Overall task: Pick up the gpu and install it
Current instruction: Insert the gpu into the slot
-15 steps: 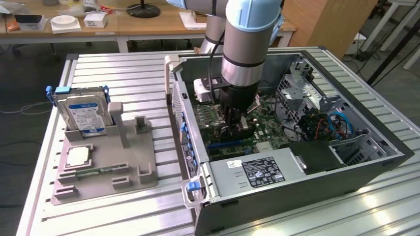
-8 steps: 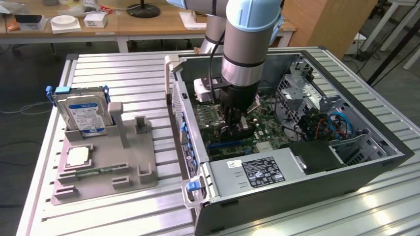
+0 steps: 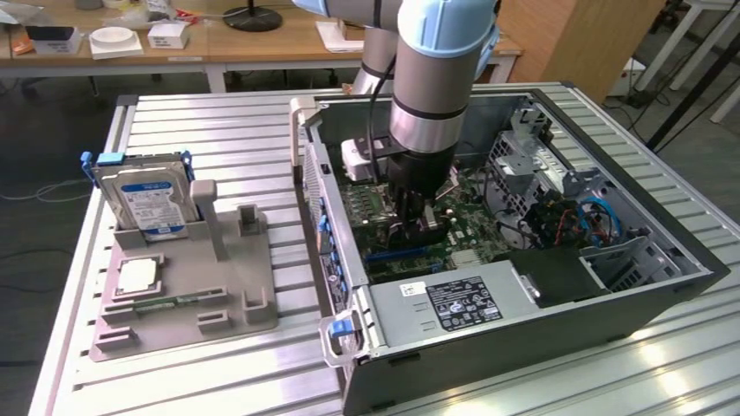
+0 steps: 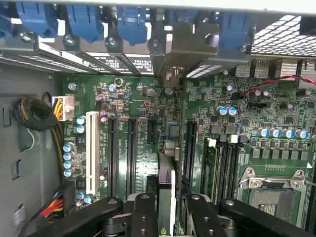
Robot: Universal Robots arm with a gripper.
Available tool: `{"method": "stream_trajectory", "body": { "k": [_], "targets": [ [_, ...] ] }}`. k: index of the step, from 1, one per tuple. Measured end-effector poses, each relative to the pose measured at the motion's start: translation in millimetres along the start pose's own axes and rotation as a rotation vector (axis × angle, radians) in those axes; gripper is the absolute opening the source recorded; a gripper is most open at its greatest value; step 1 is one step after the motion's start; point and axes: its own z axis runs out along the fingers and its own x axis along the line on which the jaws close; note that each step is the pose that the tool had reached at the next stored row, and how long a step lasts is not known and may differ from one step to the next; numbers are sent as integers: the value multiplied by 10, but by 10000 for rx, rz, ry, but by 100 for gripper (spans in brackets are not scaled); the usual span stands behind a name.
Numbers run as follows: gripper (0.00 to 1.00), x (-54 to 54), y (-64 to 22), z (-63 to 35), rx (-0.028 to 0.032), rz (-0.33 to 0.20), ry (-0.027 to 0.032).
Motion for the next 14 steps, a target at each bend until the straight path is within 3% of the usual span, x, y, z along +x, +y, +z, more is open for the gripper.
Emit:
{"method": "stream_trajectory", "body": {
  "k": [14],
  "targets": [
    [27,0,9,0,-1,106,9]
  ]
}}
